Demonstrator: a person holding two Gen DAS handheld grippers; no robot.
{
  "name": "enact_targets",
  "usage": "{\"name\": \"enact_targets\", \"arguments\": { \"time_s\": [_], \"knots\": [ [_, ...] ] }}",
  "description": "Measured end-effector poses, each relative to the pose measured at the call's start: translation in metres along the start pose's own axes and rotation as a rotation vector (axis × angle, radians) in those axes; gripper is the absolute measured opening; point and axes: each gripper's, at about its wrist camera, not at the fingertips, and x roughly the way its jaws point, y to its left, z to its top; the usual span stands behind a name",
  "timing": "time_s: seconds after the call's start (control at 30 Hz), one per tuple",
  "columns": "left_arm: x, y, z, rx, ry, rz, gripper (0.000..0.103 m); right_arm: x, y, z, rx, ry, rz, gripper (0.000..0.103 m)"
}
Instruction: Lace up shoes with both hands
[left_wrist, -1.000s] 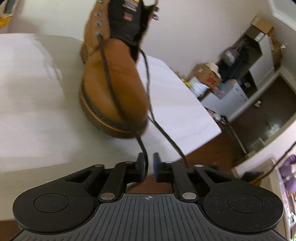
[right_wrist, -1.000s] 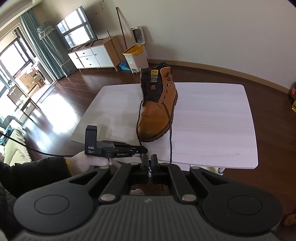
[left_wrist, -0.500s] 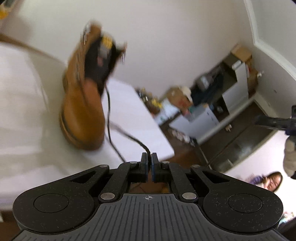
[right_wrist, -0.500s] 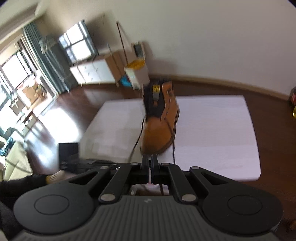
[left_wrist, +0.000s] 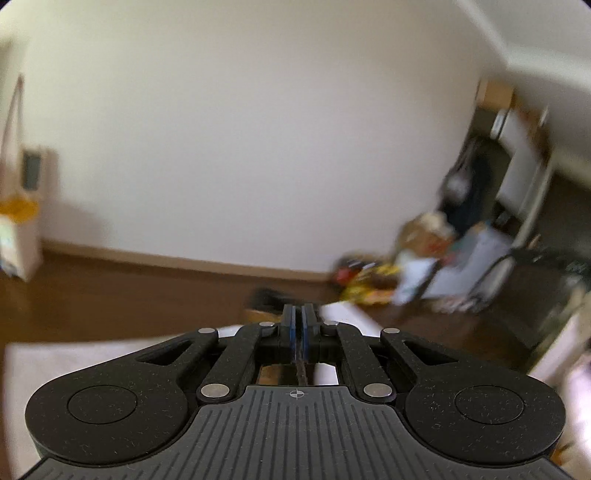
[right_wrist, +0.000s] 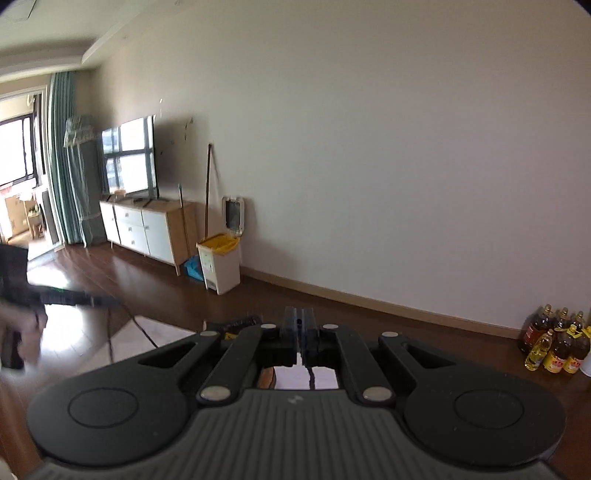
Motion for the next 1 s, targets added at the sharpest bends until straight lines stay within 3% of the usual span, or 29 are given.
{"name": "enact_targets", "arguments": {
  "time_s": [0.2, 0.43, 0.47, 0.53, 0.57, 0.73, 1.0],
  "knots": [
    [0.038, 0.022, -0.024, 0.094, 0.042, 0.128, 0.003, 0.051, 0.002, -0.028, -0.020, 0.026, 0.005, 0.003],
    [0.082, 0.040, -0.067, 0.136, 0.165, 0.198, 0.010, 0.089, 0.017, -0.062, 0.001, 0.117, 0.039, 0.003],
    [0.085, 0.043, -0.074, 0.134, 0.186, 0.212, 0.013, 0.091, 0.020, -0.066, 0.002, 0.132, 0.043, 0.003],
    [0.088, 0.050, -0.086, 0.107, 0.214, 0.228, 0.033, 0.093, 0.025, -0.074, 0.013, 0.161, 0.050, 0.003],
    [0.087, 0.054, -0.091, 0.092, 0.226, 0.231, 0.033, 0.093, 0.025, -0.076, 0.018, 0.170, 0.052, 0.003],
    [0.050, 0.049, -0.121, 0.030, 0.217, 0.260, 0.033, 0.092, 0.027, -0.084, 0.049, 0.213, 0.068, 0.003],
    [-0.060, -0.020, -0.186, -0.071, 0.109, 0.198, 0.036, 0.083, 0.035, -0.088, 0.071, 0.237, 0.102, 0.003]
  ]
}}
